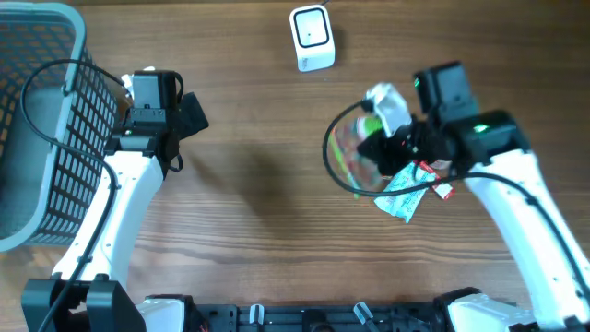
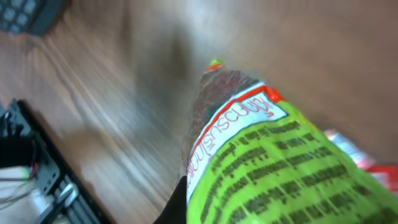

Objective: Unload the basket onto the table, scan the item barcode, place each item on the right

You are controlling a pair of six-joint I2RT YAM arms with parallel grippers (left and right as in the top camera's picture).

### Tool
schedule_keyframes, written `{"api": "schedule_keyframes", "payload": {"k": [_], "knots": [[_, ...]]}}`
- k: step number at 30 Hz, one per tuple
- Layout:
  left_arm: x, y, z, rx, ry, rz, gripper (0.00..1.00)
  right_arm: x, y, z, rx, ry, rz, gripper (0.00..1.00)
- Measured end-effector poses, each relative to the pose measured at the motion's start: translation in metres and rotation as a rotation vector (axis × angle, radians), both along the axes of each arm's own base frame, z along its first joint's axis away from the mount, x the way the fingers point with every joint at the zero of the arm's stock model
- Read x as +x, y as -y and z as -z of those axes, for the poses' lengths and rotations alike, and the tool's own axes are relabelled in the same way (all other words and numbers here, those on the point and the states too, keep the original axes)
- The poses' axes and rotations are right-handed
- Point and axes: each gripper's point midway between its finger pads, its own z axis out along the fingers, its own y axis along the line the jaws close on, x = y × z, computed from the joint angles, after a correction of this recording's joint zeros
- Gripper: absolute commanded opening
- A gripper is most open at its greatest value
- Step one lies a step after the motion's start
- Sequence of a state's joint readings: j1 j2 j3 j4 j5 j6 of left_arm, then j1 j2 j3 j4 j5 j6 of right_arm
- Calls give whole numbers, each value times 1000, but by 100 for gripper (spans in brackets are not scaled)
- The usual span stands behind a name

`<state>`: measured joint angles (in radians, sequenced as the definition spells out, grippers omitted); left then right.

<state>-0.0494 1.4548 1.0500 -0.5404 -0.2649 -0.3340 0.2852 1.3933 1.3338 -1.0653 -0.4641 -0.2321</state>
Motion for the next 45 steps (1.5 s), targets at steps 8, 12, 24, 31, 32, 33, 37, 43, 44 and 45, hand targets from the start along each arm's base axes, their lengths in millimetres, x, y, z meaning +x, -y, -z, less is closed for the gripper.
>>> {"api": "schedule_keyframes", "payload": {"k": [8,12,24,31,32,33,37,43,44,45], "knots": [[0,0,0,0,-1,0,100,14,13,-127,-97,215,-62,4],[0,0,0,0,-1,0,100,33,8,-153,-121,360,-146,4],[0,0,0,0,-2,0,100,176,-12,-95,-546,615,-144,4],[0,0,0,0,-2,0,100,259,-52,-78,-736,872,-116,5],[0,0,0,0,-1,0,100,274,-56,-68,-769,902,-106,4],[0,0,0,0,-2,0,100,284,-59,-64,-786,926,-91,5],[0,0,0,0,-2,0,100,332,-66,-34,-854,1036,24,4],[0,0,0,0,-1,0,100,349,-83,0,-886,1088,60,4],[0,0,0,0,-1,0,100,348,-90,3,-880,1092,51,4],[0,0,0,0,-1,0,100,347,-95,7,-879,1090,42,4]]}}
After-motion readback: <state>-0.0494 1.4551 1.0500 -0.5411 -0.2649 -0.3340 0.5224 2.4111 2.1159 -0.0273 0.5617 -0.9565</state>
